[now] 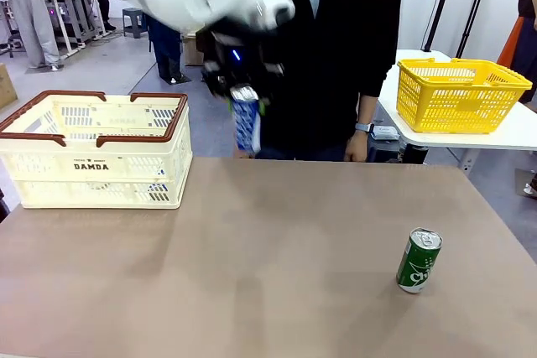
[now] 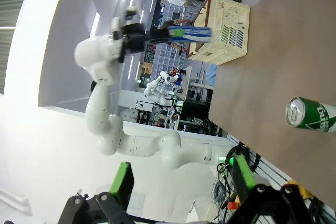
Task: Place the drinks into the Shopping basket.
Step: Pick up one drink and place it into the Shopping basket.
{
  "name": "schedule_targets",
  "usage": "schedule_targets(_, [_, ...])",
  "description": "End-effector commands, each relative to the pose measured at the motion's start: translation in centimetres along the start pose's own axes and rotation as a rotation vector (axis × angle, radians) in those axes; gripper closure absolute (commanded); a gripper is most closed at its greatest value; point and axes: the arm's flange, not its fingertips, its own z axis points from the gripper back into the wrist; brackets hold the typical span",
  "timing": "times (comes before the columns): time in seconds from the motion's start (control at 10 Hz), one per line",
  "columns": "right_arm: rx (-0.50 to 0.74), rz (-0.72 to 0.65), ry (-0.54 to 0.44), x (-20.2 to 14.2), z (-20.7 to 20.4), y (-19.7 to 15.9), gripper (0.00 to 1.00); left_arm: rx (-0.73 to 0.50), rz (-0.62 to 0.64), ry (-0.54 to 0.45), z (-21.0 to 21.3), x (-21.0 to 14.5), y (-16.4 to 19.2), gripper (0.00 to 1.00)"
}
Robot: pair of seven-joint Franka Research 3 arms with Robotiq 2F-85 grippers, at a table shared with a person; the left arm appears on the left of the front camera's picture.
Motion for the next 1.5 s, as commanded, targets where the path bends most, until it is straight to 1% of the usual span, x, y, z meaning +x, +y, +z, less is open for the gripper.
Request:
schedule_targets(0.0, [0.011,-0.014,-0.010,0.4,0.0,0.7,0.00,0.078,-0.034,-0.058,3.9,2.3,6.7,1.00])
schedule_targets(0.1, [0.011,-0.014,-0.010,0.4,0.0,0.7,0.00,0.125,0.008,-0.096,5.3,2.7,10.8,1.00])
schedule_targets(0.2, [0.011,-0.014,-0.010,0.4,0.0,0.7,0.00,0.156,0.117,-0.143,6.2,2.9,15.3,1.00])
schedule_targets(0.3, [0.011,-0.014,-0.010,0.4,0.0,0.7,0.00,0.167,0.202,-0.165,5.9,2.6,18.8,1.00])
schedule_targets(0.4, [0.011,-0.014,-0.010,0.4,0.0,0.7,0.00,0.219,0.272,-0.152,4.2,2.0,21.8,1.00])
schedule_targets(0.5, [0.011,-0.014,-0.010,0.4,0.0,0.7,0.00,0.225,0.333,-0.132,1.6,1.3,24.0,1.00])
schedule_targets(0.6, [0.011,-0.014,-0.010,0.4,0.0,0.7,0.00,0.203,0.366,-0.101,-1.4,0.9,25.8,1.00])
schedule_targets(0.7, [0.011,-0.014,-0.010,0.4,0.0,0.7,0.00,0.154,0.381,-0.073,-5.0,0.6,27.1,1.00])
schedule_targets(0.8, [0.011,-0.014,-0.010,0.4,0.0,0.7,0.00,0.125,0.388,-0.068,-7.8,0.3,27.4,1.00])
schedule_targets(1.0, [0.011,-0.014,-0.010,0.4,0.0,0.7,0.00,0.127,0.435,-0.043,-12.6,-0.1,27.8,1.00])
schedule_targets(1.1, [0.011,-0.014,-0.010,0.4,0.0,0.7,0.00,0.119,0.464,-0.042,-14.2,-0.4,28.2,1.00])
schedule_targets(1.4, [0.011,-0.014,-0.010,0.4,0.0,0.7,0.00,0.107,0.473,0.005,-16.1,0.0,28.0,1.00])
